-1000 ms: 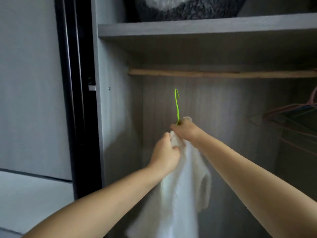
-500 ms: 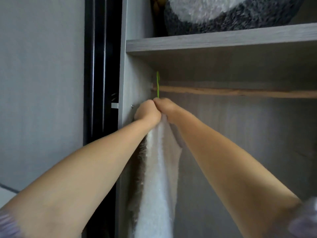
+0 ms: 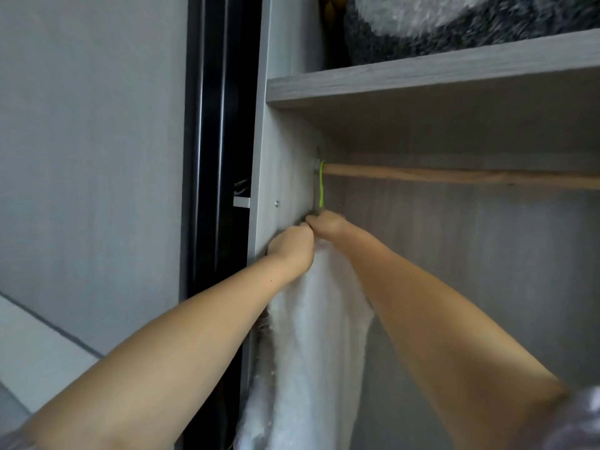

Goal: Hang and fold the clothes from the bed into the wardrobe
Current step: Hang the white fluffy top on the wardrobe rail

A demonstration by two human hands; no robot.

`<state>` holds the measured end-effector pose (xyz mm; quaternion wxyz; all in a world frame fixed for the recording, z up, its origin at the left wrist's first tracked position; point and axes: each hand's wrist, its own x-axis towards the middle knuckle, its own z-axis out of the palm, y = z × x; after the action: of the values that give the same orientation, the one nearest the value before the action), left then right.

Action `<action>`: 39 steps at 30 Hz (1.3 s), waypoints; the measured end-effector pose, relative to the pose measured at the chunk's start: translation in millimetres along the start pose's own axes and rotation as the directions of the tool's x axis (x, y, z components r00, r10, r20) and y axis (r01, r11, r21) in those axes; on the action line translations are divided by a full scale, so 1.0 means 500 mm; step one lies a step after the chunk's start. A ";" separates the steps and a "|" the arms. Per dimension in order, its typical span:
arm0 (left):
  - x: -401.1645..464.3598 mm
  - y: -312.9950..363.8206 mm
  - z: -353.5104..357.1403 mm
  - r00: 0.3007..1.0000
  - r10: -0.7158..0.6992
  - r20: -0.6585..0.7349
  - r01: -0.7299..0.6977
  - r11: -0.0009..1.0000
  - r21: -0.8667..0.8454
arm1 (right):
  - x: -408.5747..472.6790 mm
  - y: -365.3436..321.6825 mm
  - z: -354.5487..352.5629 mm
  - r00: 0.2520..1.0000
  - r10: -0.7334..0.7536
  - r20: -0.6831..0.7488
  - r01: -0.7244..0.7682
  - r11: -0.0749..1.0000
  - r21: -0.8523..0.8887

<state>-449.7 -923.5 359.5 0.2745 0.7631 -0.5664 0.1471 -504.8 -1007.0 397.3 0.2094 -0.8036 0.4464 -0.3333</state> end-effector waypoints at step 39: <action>-0.721 0.330 0.554 0.325 0.855 0.405 -0.622 0.516 -0.589 | -1.174 0.686 -0.009 0.549 0.752 -0.366 -0.785 0.312 -0.536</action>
<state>-743.1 -837.4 -15.3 0.0787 0.3517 -0.9254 -0.1169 -928.9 -680.1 -21.8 0.0396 -0.5031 0.8626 -0.0356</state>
